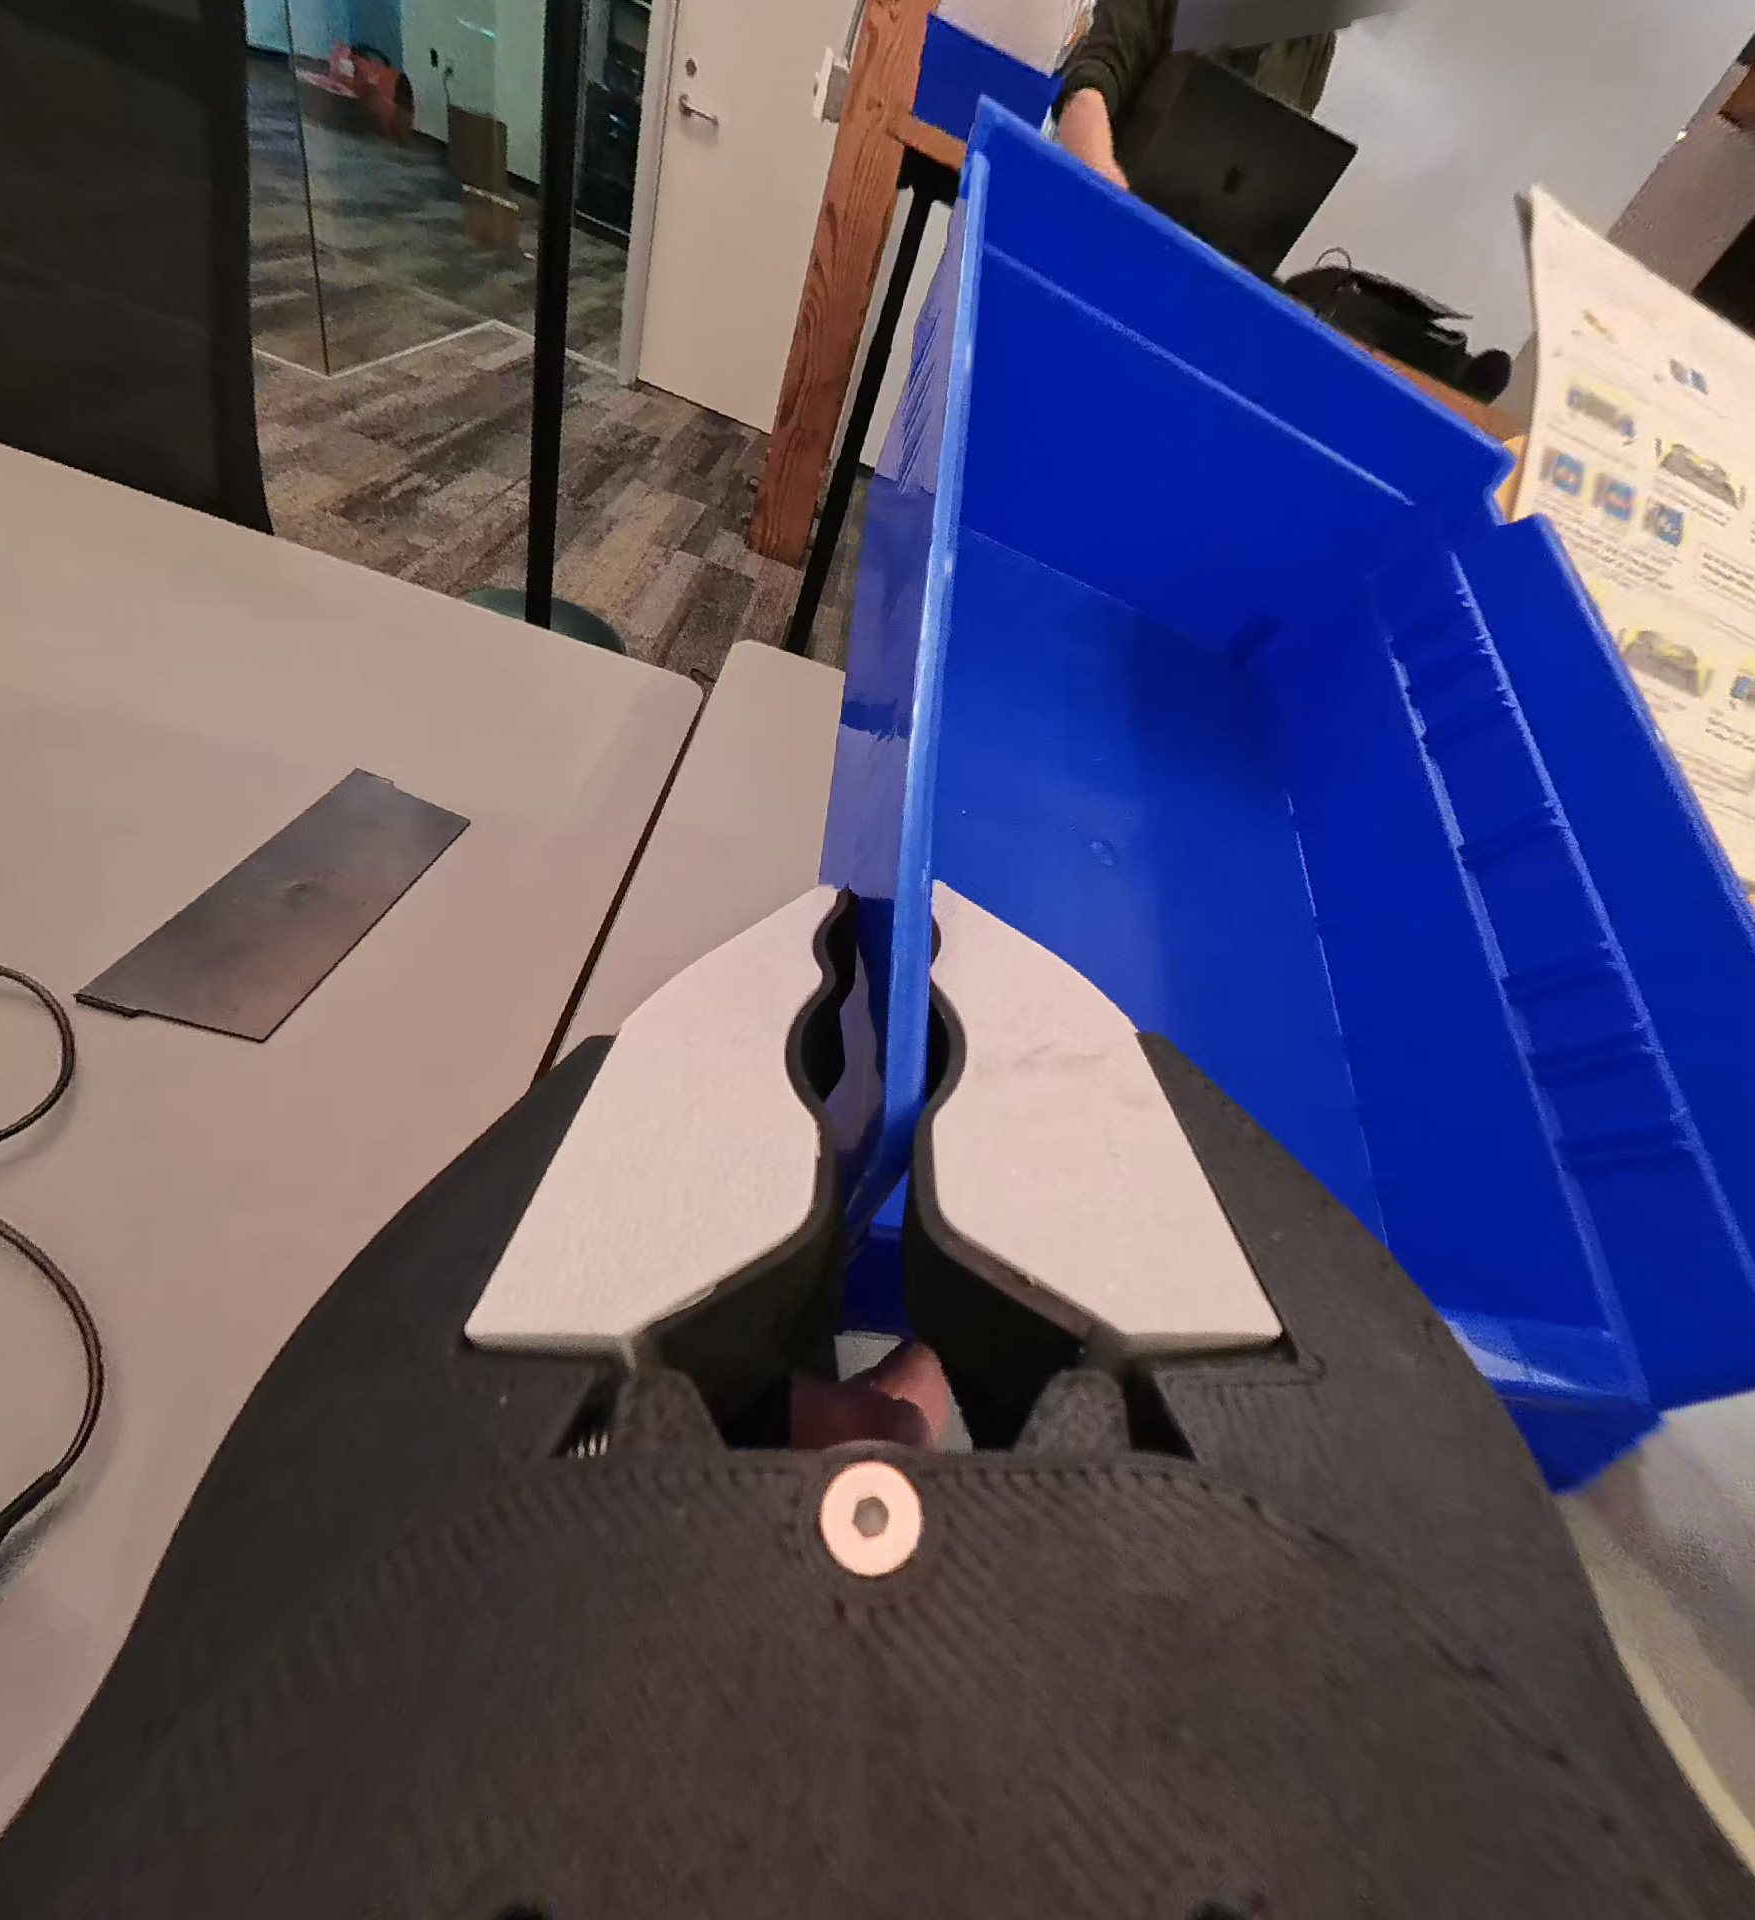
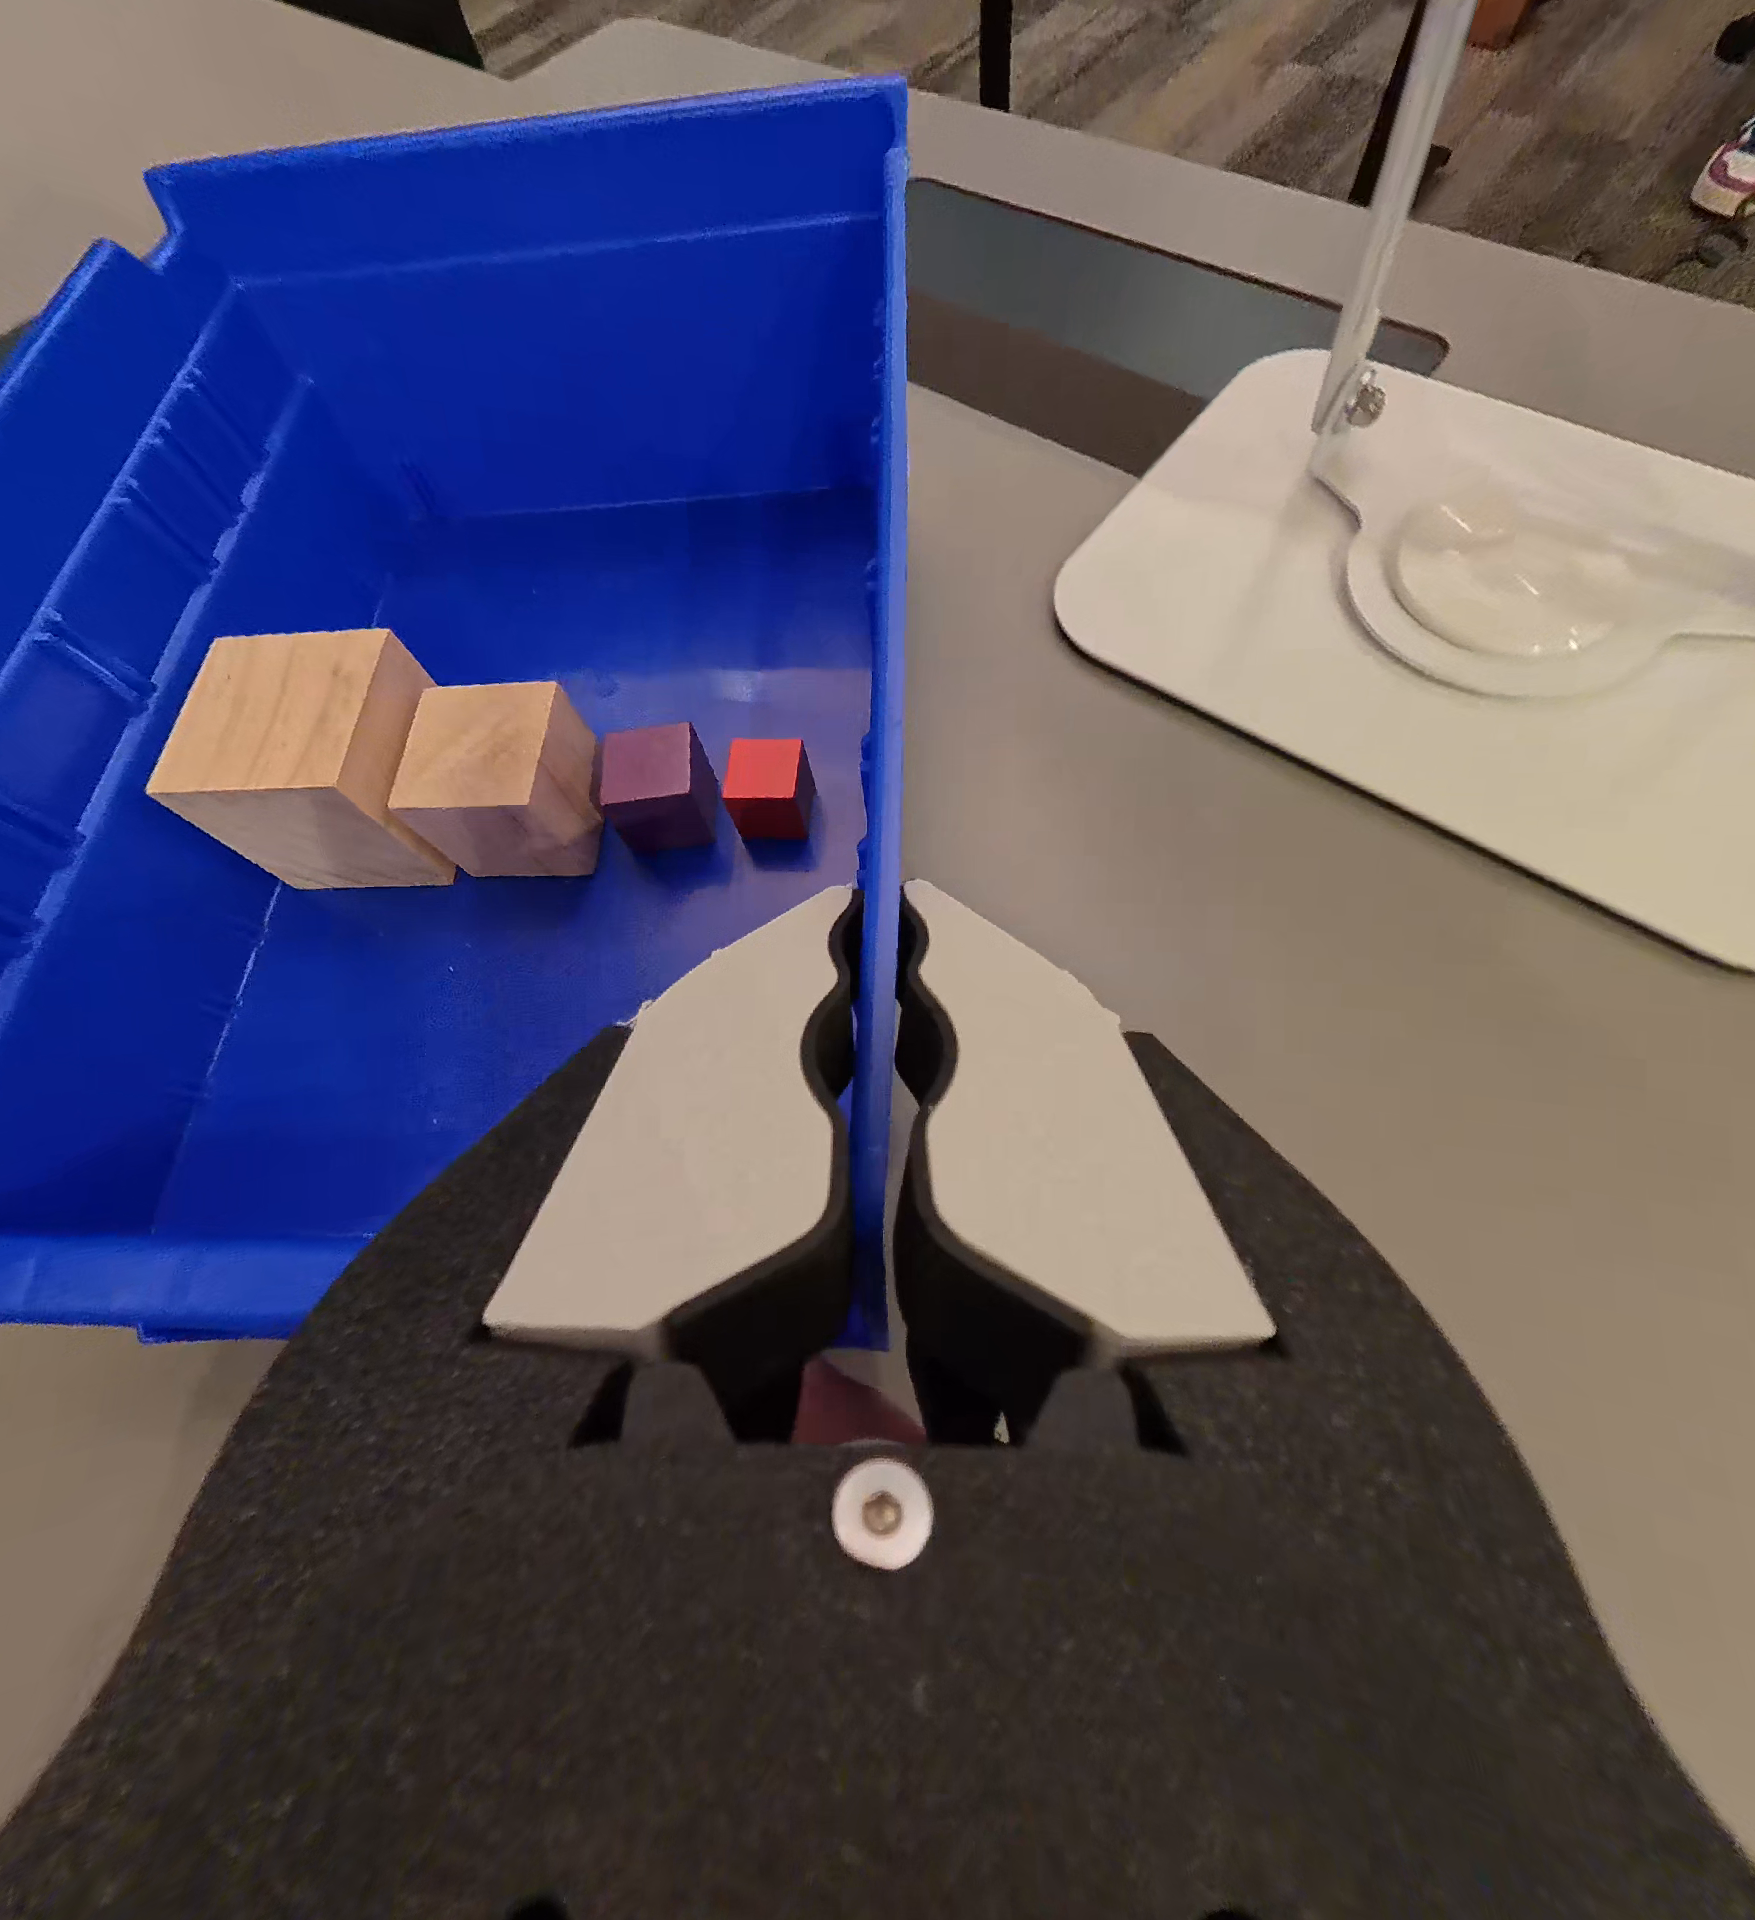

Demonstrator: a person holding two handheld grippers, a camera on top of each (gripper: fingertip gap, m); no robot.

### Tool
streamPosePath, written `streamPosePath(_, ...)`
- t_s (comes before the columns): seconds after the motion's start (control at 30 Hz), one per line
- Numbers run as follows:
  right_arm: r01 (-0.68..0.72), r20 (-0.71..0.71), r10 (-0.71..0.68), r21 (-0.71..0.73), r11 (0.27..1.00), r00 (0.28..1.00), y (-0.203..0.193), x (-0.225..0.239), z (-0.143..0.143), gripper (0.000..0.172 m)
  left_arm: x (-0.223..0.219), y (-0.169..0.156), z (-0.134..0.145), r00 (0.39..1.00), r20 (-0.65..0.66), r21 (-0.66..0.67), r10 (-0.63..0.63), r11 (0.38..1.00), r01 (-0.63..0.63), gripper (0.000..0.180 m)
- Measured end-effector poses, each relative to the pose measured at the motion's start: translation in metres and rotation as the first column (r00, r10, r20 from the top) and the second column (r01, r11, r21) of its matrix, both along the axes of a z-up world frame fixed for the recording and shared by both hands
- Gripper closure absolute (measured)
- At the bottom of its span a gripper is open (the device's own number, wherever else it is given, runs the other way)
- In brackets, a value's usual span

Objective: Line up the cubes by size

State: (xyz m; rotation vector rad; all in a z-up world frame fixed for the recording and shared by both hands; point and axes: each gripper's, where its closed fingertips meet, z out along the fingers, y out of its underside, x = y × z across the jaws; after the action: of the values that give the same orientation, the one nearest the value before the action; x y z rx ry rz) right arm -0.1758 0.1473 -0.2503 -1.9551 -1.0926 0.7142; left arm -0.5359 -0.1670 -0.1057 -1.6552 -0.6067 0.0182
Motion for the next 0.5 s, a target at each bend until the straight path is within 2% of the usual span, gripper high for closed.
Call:
streamPosePath(0.17,0.041,-0.025,-0.041,0.006,0.999,0.999,0.006,-0.045,0.0,0.169,0.019,-0.019,0.017,1.0,-0.008,0.02,0.008,1.0,-0.008,0.173)
streamPosePath(0.4,0.117,-0.109,-0.121,-0.045,0.992,0.987,0.004,-0.105,0.0,0.169,0.041,-0.04,0.026,1.0,-0.009,0.044,0.0,0.999,0.0,0.173)
streamPosePath(0.5,0.079,-0.145,-0.088,-0.065,0.995,0.986,-0.01,-0.128,0.003,0.162,0.051,-0.044,0.027,1.0,-0.004,0.055,-0.015,0.998,0.015,0.173)
